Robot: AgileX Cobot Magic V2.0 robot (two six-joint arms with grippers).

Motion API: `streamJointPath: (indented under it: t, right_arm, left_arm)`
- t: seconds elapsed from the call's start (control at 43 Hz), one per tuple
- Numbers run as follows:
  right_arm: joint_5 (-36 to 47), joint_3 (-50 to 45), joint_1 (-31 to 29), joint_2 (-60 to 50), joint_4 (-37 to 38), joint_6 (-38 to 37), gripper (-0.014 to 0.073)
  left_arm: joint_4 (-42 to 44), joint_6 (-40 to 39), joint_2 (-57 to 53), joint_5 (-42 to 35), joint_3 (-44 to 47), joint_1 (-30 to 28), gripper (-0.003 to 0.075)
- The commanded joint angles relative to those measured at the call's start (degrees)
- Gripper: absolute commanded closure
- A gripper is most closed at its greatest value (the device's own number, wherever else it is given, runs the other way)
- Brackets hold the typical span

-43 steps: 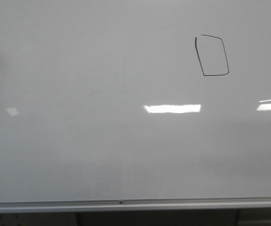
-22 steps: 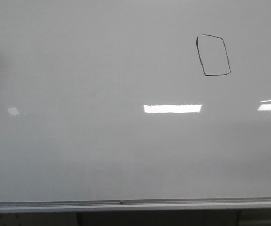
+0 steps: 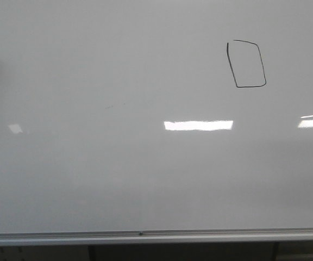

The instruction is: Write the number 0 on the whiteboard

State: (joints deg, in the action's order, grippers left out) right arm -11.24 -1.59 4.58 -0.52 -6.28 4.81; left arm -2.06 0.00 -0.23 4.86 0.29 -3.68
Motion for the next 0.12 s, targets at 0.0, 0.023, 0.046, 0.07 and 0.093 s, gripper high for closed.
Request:
streamJointPath:
  t: [0.0, 0.023, 0.046, 0.07, 0.093]
  right_arm:
    - [4.09, -0.03, -0.27, -0.98, 0.52, 0.14, 0.0661]
    - [4.09, -0.03, -0.27, -0.98, 0.52, 0.14, 0.0661]
    - [4.09, -0.03, -0.27, -0.98, 0.52, 0.14, 0.0661]
    - [4.09, -0.03, -0.27, -0.98, 0.52, 0.14, 0.0661]
    - [4.09, -0.03, -0.27, -0.98, 0.52, 0.14, 0.0661]
  left_arm:
    - [-0.09, -0.77, -1.06, -4.86, 1.25, 0.05, 0.0740]
    - [-0.09, -0.77, -1.06, -4.86, 1.25, 0.05, 0.0740]
    - [-0.09, -0.77, -1.06, -4.86, 1.25, 0.05, 0.0740]
    - [-0.09, -0.77, -1.06, -4.86, 1.25, 0.05, 0.0740]
    - [-0.09, -0.77, -1.06, -4.86, 1.25, 0.05, 0.0740]
